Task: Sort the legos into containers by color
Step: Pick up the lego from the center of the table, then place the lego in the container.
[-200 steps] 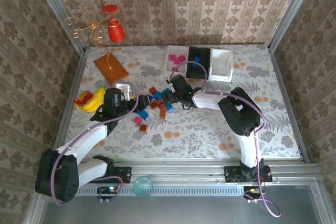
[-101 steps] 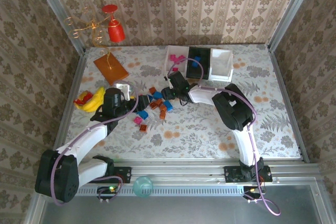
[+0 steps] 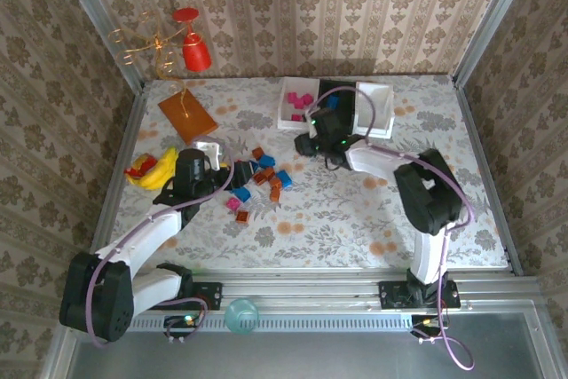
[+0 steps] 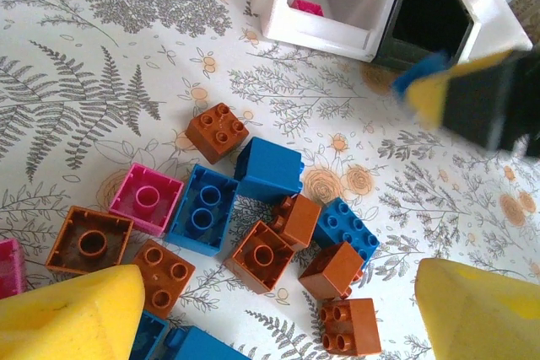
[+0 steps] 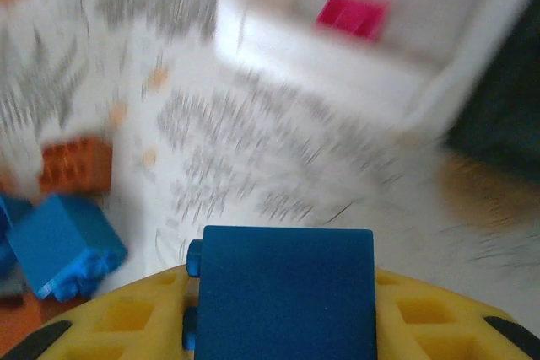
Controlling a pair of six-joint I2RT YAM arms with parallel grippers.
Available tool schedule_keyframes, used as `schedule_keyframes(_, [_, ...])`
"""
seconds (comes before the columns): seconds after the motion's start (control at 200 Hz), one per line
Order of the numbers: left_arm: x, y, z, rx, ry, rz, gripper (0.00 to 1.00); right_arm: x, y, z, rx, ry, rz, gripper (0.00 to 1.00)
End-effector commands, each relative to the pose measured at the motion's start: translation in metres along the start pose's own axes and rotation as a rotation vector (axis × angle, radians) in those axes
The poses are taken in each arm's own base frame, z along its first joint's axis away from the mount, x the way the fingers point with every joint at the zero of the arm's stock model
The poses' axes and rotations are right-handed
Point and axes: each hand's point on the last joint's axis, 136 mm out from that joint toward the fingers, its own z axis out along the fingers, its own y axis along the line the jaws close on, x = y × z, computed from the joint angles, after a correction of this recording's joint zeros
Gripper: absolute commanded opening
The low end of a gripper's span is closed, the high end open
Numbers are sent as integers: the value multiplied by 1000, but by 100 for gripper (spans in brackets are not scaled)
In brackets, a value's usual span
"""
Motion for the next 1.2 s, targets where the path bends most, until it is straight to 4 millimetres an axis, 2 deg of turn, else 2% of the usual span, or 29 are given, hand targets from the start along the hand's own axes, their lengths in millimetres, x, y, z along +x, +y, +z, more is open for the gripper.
schedule_keyframes(0.0, [-2,-5,2,31,-2,-14,85,-48,-42,-15,85,-115,120,39])
schedule_keyframes(0.055, [-3,-7,1,36,-3,-12,85,-55,-61,-9,124,-117,162,39])
schedule_keyframes(0.2, [-4,-8,-1,34,-8,-6,85,-75,-93,9,225,-132,202,40])
schedule_keyframes(0.34, [-3,-9,-1,34,-8,-2,85,-86,-127,28,354,-122,206,42])
schedule_keyframes(0.44, [-3,-9,-1,33,-5,0,85,-93,-141,36,403,-104,192,49])
schedule_keyframes(0.545, [-3,-8,-1,23,-5,2,85,-101,-137,26,397,-104,166,63])
schedule_keyframes(0.655, [-3,-8,-1,20,-6,4,85,-99,-114,4,337,-123,122,74])
schedule_keyframes(0.77, [-3,-6,-2,16,-8,7,85,-79,-75,-30,262,-112,46,78])
schedule_keyframes(0.815, [-3,-6,-2,15,-6,10,86,-61,-51,-42,200,-91,13,79])
schedule_keyframes(0.925, [-3,-5,-2,15,-3,10,86,2,15,-67,53,-27,-103,81])
schedule_keyframes(1.025, [-2,-2,-1,22,3,-12,86,57,63,-80,-61,31,-166,82])
schedule_keyframes(1.115, [-3,1,0,27,-4,-40,86,87,100,-86,-157,49,-158,84])
schedule_keyframes(1.195, [-3,5,-2,15,-12,-48,86,105,126,-84,-191,48,-161,85])
